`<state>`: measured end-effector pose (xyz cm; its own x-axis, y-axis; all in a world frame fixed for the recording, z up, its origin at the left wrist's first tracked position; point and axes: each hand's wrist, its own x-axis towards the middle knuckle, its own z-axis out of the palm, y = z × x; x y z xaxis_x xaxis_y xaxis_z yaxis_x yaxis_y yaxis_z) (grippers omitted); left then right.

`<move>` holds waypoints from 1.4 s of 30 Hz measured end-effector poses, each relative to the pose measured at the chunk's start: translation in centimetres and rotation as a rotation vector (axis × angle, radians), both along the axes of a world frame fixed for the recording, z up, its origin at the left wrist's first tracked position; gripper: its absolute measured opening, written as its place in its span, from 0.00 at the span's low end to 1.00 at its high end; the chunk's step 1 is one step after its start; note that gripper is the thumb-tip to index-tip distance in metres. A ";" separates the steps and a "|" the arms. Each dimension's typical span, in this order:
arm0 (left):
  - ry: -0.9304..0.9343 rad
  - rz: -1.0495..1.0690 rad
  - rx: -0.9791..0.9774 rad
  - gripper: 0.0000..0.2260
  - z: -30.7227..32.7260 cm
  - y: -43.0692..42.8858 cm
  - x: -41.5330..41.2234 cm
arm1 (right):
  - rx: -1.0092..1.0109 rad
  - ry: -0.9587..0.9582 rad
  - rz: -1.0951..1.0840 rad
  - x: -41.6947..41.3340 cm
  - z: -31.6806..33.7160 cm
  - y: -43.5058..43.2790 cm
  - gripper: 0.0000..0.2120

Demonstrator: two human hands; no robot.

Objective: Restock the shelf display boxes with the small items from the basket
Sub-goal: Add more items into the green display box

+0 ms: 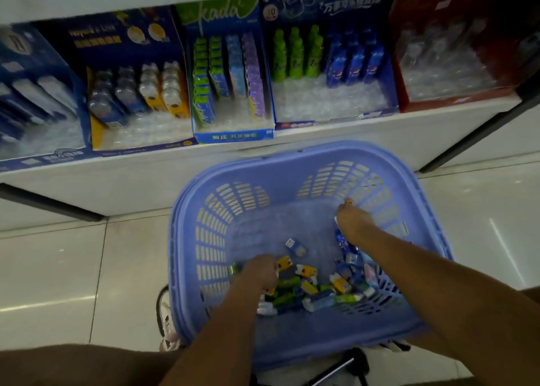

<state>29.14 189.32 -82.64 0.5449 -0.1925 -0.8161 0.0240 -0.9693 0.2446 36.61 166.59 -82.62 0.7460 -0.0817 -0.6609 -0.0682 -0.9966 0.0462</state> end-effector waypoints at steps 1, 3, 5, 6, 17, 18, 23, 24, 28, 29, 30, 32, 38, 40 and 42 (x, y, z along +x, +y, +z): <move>-0.030 -0.012 0.015 0.15 -0.3 -0.3 0.0 | -0.018 -0.006 -0.033 0.2 -0.6 0.1 0.23; -0.121 -0.020 0.009 0.12 -0.7 -1.1 0.3 | -0.068 0.018 -0.026 0.6 -1.0 0.4 0.26; -0.167 0.022 -0.068 0.12 -0.8 -2.0 0.7 | -0.086 0.043 0.021 1.2 -1.3 0.4 0.23; -0.154 0.047 -0.121 0.12 -0.8 -2.5 1.0 | -0.084 0.052 0.027 1.3 -1.3 0.4 0.23; 0.081 0.144 -0.265 0.11 -1.5 -4.3 -0.2 | 0.646 0.152 -0.506 2.8 3.8 0.3 0.11; 0.071 0.201 -0.285 0.11 -1.3 -4.2 0.1 | 0.765 0.171 -0.577 2.7 4.9 0.1 0.12; -0.018 0.661 -0.513 0.09 1.5 -3.7 2.8 | 1.155 0.173 -0.765 2.3 10.2 0.4 0.06; -0.037 0.770 -0.568 0.11 2.3 -3.6 3.5 | 1.192 0.144 -0.767 2.3 11.0 0.6 0.07; -0.162 1.050 -0.806 0.08 6.1 -2.8 5.8 | 1.358 -0.011 -0.781 1.6 14.7 1.8 0.08; -0.161 1.096 -0.887 0.09 7.3 -2.4 6.2 | 1.412 -0.042 -0.777 1.4 15.7 2.2 0.09; -0.155 1.126 -0.965 0.10 8.5 -2.0 6.5 | 1.456 -0.068 -0.765 1.2 16.6 2.6 0.09; -0.145 1.183 -1.107 0.10 10.9 -1.2 6.8 | 1.504 -0.121 -0.736 1.1 18.5 3.8 0.11; -0.172 1.337 -1.260 0.09 17.2 1.1 7.1 | 1.678 -0.259 -0.643 2.9 24.0 7.6 0.14; -0.221 1.335 -1.263 0.10 18.5 2.2 7.1 | 1.609 -0.347 -0.544 4.2 25.3 9.0 0.12; -0.276 1.347 -1.264 0.12 19.4 3.2 7.1 | 1.437 -0.474 -0.375 5.9 26.0 10.7 0.11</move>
